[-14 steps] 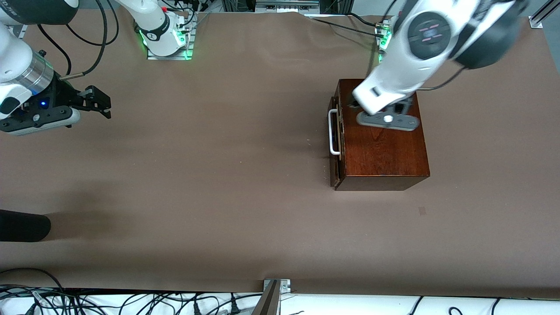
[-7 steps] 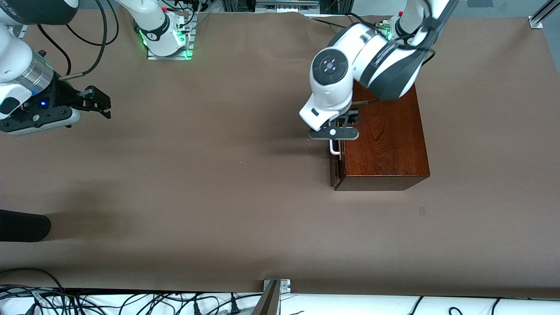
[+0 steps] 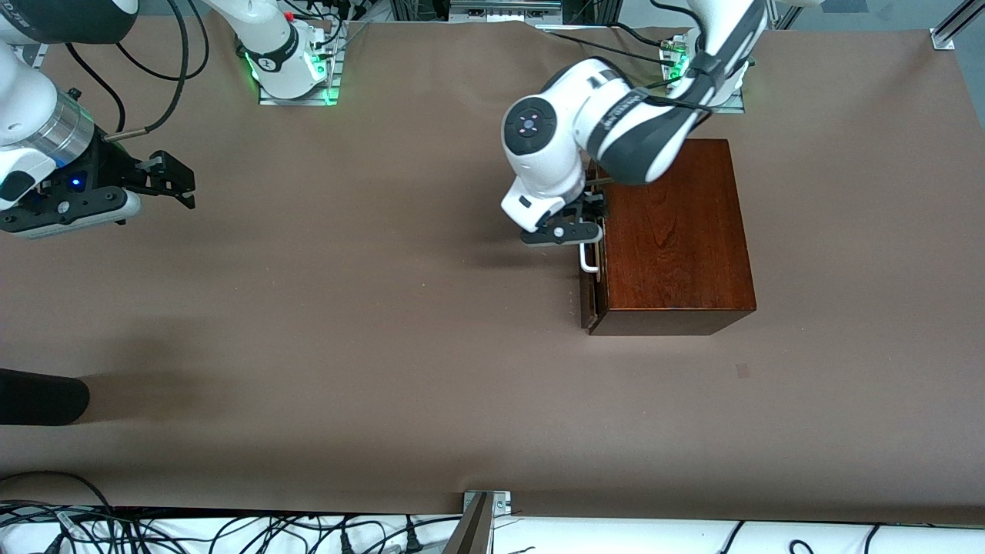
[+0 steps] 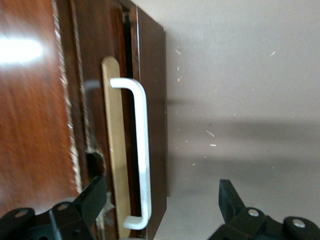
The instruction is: Open drawer, take yellow block, close drawer
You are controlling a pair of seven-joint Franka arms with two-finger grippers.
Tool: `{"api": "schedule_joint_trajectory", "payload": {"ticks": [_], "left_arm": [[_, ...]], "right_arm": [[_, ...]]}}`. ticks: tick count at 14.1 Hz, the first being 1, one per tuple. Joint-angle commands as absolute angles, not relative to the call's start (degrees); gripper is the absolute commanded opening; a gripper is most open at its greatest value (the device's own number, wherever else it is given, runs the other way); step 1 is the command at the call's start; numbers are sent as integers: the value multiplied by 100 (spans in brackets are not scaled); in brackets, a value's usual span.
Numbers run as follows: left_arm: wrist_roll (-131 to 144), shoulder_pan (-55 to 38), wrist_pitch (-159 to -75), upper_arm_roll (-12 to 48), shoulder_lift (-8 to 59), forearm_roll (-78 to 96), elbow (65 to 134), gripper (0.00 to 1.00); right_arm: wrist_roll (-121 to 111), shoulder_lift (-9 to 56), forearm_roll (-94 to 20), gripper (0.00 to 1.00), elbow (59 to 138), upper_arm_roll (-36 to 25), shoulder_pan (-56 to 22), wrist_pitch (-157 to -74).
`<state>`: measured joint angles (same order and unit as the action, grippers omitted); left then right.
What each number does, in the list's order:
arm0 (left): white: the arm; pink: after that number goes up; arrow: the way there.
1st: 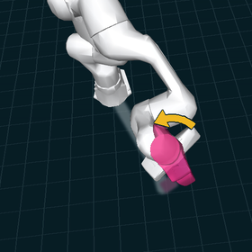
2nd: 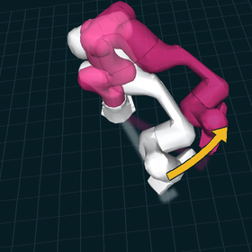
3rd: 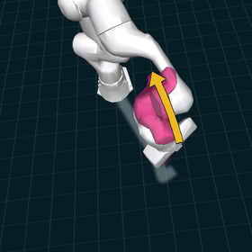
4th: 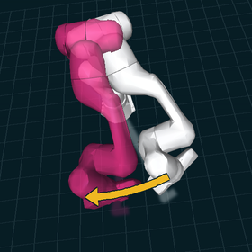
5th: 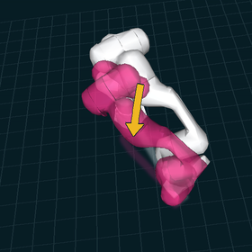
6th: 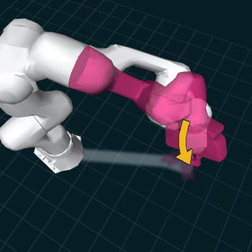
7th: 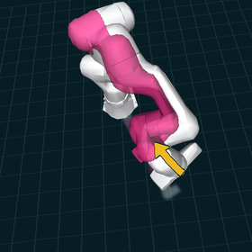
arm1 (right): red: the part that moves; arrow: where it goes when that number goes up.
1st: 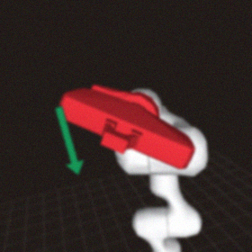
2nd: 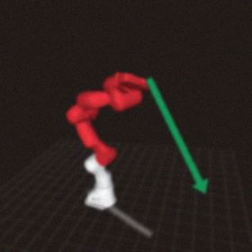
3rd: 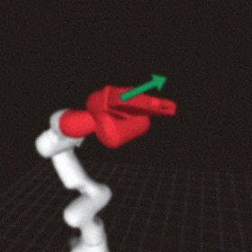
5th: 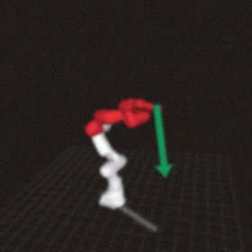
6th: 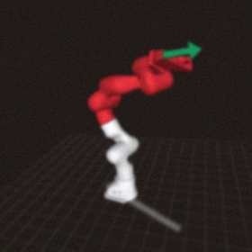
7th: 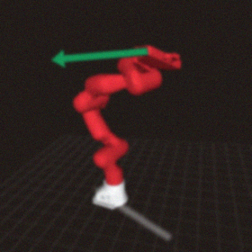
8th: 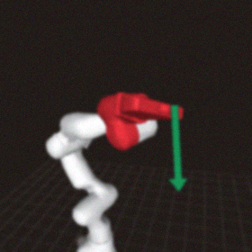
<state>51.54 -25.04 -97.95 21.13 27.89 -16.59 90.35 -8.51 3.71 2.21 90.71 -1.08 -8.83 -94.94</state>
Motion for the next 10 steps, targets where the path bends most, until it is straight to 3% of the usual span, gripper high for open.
{"api": "schedule_joint_trajectory", "payload": {"ticks": [1,10], "left_arm": [[5510,-2680,-9914,2101,2777,-2161,9412,100],[5845,-2725,-10599,2101,3146,-2470,9729,100]], "right_arm": [[-861,396,220,100,9009,-79,-835,-9483],[-861,396,220,100,9009,-79,-835,-9483]]}}
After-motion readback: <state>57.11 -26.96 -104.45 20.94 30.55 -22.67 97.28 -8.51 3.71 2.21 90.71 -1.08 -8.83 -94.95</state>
